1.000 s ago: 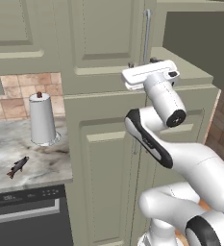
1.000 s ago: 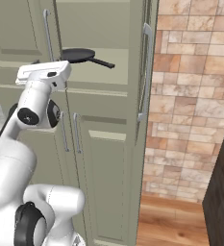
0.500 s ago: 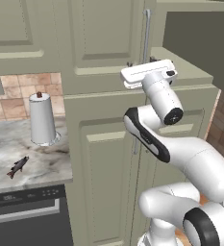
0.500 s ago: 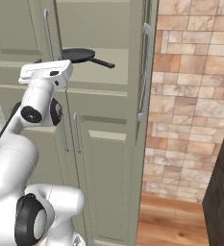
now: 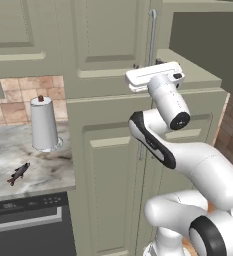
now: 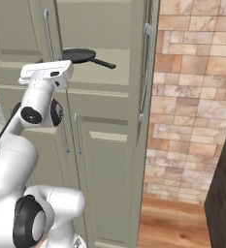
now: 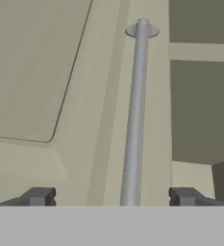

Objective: Retrieve the pan from the cabinet, then place the raw meat into the pan to avoid contamination.

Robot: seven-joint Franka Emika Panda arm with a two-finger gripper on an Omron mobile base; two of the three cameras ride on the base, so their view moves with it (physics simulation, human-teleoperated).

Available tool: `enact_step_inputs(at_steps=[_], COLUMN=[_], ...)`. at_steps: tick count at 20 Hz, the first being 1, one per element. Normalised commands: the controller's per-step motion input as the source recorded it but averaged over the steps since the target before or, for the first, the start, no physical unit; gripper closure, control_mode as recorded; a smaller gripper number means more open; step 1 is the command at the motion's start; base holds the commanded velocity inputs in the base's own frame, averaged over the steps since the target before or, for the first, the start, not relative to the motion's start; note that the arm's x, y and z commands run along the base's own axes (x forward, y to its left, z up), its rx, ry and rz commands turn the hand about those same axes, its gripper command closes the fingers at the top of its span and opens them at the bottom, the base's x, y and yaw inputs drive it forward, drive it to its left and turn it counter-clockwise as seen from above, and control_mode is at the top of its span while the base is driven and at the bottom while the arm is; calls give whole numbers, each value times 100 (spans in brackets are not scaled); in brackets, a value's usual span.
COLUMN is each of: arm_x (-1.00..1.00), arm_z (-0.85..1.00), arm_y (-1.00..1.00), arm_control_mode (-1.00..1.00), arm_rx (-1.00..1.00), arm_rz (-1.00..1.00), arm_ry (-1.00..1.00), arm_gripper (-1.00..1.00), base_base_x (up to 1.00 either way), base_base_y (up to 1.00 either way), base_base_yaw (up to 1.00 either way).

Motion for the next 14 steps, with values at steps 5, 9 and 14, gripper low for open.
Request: enact_step_inputs(at_steps=[5, 9, 14], arm_x=[16, 15, 14], arm_z=[-4, -5, -6], arm_y=[0, 0, 1], arm_control_mode=[-100, -100, -100], arm_rx=[0, 0, 0], arm_rz=[0, 0, 0], arm_ry=[0, 0, 0], arm_gripper=[100, 100, 100], base_base_x=[0, 0, 0], base_base_y=[0, 0, 0], base_base_yaw=[0, 0, 0])
